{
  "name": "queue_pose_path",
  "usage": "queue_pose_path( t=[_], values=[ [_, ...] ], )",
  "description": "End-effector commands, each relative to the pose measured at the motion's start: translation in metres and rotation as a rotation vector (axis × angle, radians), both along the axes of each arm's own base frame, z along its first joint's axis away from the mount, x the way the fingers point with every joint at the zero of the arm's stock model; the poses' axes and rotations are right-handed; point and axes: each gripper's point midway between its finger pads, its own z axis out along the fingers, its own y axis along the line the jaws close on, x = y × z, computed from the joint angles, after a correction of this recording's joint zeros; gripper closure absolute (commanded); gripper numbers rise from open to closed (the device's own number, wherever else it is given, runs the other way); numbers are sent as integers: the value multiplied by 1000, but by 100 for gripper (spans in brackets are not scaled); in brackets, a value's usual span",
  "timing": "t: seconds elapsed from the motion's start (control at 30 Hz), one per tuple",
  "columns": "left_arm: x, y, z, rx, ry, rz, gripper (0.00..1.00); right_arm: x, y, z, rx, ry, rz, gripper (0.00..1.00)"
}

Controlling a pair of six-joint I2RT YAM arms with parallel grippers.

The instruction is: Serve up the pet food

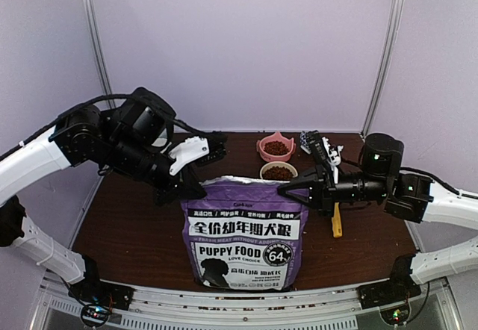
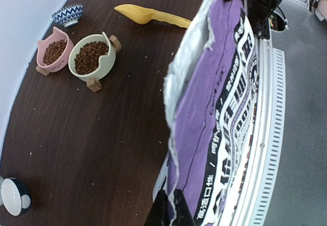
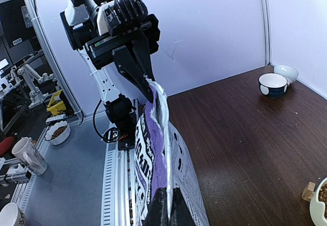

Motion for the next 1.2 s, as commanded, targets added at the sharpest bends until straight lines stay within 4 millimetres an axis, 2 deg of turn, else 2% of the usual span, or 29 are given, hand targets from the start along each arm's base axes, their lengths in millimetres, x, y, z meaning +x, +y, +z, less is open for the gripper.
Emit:
queue_pose_path(
  t=[0.0,0.1,0.27,0.3,0.37,0.53,0.57,0.6,0.63,0.7,0.73,0.77,0.8,0.93,0.97,1.03,1.07,1.13,1.17],
  values=[
    [5,14,-2,27,-19,36,100,3,-10,40,109,-91,-36,100],
    [7,17,-2,33,-26,46,100,3,-11,40,109,-91,-40,100],
    [11,22,-2,44,-35,67,85,4,-13,40,108,-91,-45,100],
    [11,22,-2,42,-35,65,86,4,-13,39,107,-90,-45,100],
    [11,23,-1,41,-36,66,100,4,-13,39,106,-90,-45,100],
    [12,26,0,41,-46,70,100,5,-14,38,101,-87,-49,100],
    [13,27,0,43,-50,77,95,5,-14,38,100,-88,-50,100],
    [14,29,1,42,-52,85,85,5,-14,38,99,-88,-51,100],
    [14,29,2,39,-51,86,80,5,-14,38,97,-88,-52,100],
    [13,29,3,32,-47,85,78,5,-15,38,96,-88,-52,100],
    [13,29,3,28,-43,84,83,5,-15,38,95,-88,-52,100],
    [12,28,4,23,-42,81,97,5,-15,37,93,-87,-52,100],
    [12,28,4,20,-41,77,100,5,-15,37,93,-87,-51,100],
    [7,21,9,-23,-29,49,100,5,-13,37,89,-81,-46,100],
    [6,18,12,-41,-24,37,96,5,-13,36,84,-79,-43,100],
    [2,9,20,-81,-6,13,59,4,-11,34,76,-73,-30,100],
    [-1,2,24,-108,11,-12,47,3,-10,34,75,-71,-22,100],
    [-7,-13,35,-162,44,-62,35,2,-8,35,81,-67,-6,100],
    [-10,-20,38,-180,63,-87,33,1,-7,35,83,-66,0,100]
  ],
)
